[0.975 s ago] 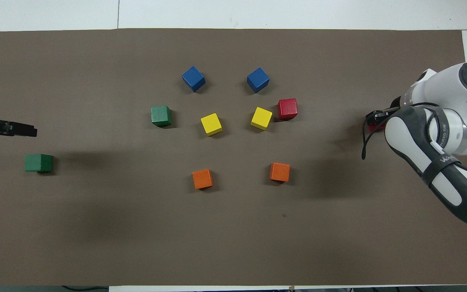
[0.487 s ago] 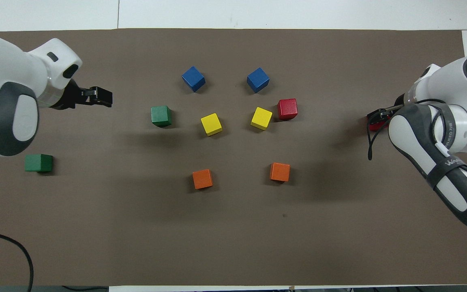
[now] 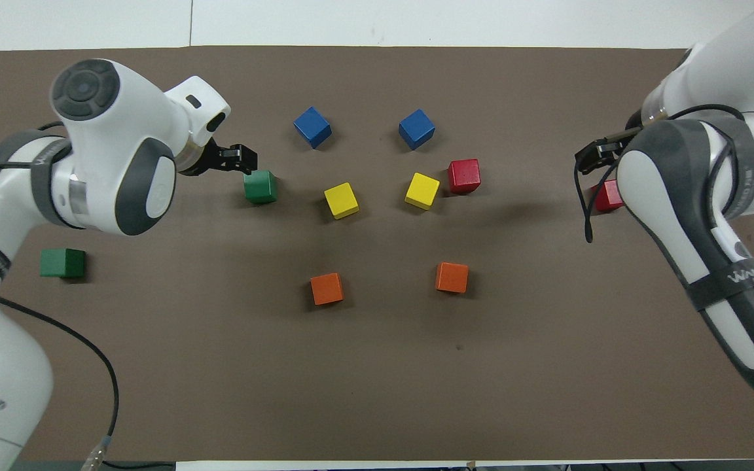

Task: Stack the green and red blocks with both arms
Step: 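Reach the other green cube with the left gripper while the right reaches red, then grasp the second green cube with the left gripper while the right grasps red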

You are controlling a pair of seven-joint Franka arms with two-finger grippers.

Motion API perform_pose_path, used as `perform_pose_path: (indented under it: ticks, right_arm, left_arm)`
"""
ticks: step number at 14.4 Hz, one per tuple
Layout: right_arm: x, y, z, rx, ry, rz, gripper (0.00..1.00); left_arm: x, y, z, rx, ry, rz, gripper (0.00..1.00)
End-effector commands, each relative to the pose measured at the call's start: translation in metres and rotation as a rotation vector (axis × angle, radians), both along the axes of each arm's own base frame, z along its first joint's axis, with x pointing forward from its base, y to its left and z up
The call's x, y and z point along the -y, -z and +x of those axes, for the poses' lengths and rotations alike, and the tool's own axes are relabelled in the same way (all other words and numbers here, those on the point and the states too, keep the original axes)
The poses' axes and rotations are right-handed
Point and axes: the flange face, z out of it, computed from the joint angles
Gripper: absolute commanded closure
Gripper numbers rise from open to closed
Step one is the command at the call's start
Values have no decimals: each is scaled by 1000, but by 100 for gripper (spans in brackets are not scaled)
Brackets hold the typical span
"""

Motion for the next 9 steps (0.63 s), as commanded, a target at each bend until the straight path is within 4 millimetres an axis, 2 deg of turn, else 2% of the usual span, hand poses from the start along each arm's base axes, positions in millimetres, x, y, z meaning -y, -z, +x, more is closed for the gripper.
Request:
perform_pose_path:
  ticks: [1,2,3,5,9]
  right_arm:
    - [-76,7,10,-1,92,-13,2]
    - [-94,0,17,22,93,2,3]
    - [-103,3,23,25,93,8,3]
    - [-135,11,28,43,81,17,3]
    - [-143,33,40,41,104,18,3]
  left_arm:
    - [8,24,14,13,-8,26,0]
    - [14,25,14,27,-2,20,0]
    - [18,27,13,36,4,19,0]
    - [19,30,14,49,-2,17,0]
    - [27,43,9,54,25,37,0]
